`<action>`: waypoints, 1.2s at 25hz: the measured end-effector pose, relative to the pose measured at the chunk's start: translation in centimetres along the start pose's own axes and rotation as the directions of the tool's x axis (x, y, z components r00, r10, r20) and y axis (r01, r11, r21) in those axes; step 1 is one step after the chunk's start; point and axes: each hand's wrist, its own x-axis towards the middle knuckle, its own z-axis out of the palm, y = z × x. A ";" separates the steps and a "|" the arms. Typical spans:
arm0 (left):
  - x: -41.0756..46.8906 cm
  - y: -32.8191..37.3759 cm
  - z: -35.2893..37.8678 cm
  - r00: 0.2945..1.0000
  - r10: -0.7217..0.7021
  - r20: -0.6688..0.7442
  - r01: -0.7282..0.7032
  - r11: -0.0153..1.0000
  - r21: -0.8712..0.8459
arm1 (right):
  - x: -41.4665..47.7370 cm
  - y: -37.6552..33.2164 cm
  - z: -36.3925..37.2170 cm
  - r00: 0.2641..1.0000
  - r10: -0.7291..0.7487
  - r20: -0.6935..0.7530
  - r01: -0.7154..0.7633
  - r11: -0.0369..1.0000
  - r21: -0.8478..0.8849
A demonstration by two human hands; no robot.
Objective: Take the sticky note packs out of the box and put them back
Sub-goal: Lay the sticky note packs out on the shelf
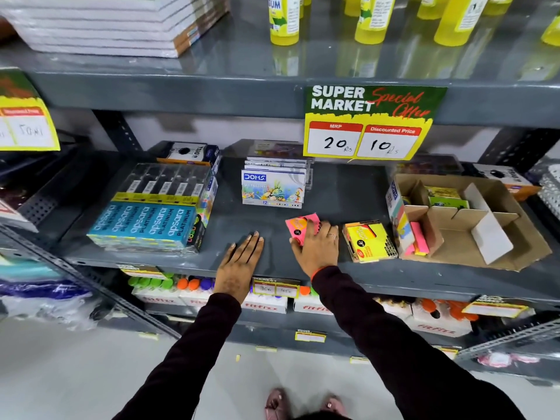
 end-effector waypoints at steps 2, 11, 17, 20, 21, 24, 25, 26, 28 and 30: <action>0.0 0.0 -0.1 1.000 -0.002 -0.014 0.002 1.000 0.001 | 0.0 -0.4 -0.2 1.000 0.018 0.003 -0.018 1.000 -0.004; 0.0 0.1 0.0 0.999 -0.033 -0.002 0.033 0.999 -0.016 | -1.0 7.9 -4.9 0.968 0.246 -0.055 -0.249 0.967 -0.048; 0.0 0.3 -0.2 0.999 -0.041 -0.001 0.041 0.999 0.004 | -1.8 6.4 -5.3 0.989 0.100 -0.112 -0.103 0.995 -0.018; 0.0 0.2 -0.1 0.999 -0.036 0.000 0.036 0.999 0.008 | -3.8 4.1 -3.2 0.997 -0.082 0.013 0.081 0.996 0.037; 0.0 0.2 -0.1 0.999 -0.036 0.001 0.036 0.999 0.006 | -4.3 3.7 -2.4 0.992 -0.113 0.062 0.111 0.993 0.030; 0.1 0.2 -0.1 0.999 -0.041 0.000 0.041 0.999 0.008 | -4.0 3.3 -1.0 0.990 -0.119 0.071 0.119 0.993 0.004; 0.0 0.2 -0.1 0.999 -0.041 0.001 0.041 0.999 0.013 | -3.6 3.3 -0.9 0.991 -0.113 0.064 0.113 0.994 0.004; 0.0 0.2 -0.1 0.999 -0.040 0.005 0.040 0.999 0.016 | -3.3 3.3 -0.9 0.992 -0.111 0.060 0.111 0.994 0.003; 0.0 0.1 0.0 0.999 -0.043 0.015 0.043 0.999 0.013 | -3.0 3.6 -1.1 0.993 -0.113 0.022 0.113 0.994 0.007; 0.1 0.0 0.1 0.999 -0.050 0.018 0.050 0.999 0.012 | -2.5 5.1 -1.9 0.992 -0.084 -0.089 0.083 0.996 -0.010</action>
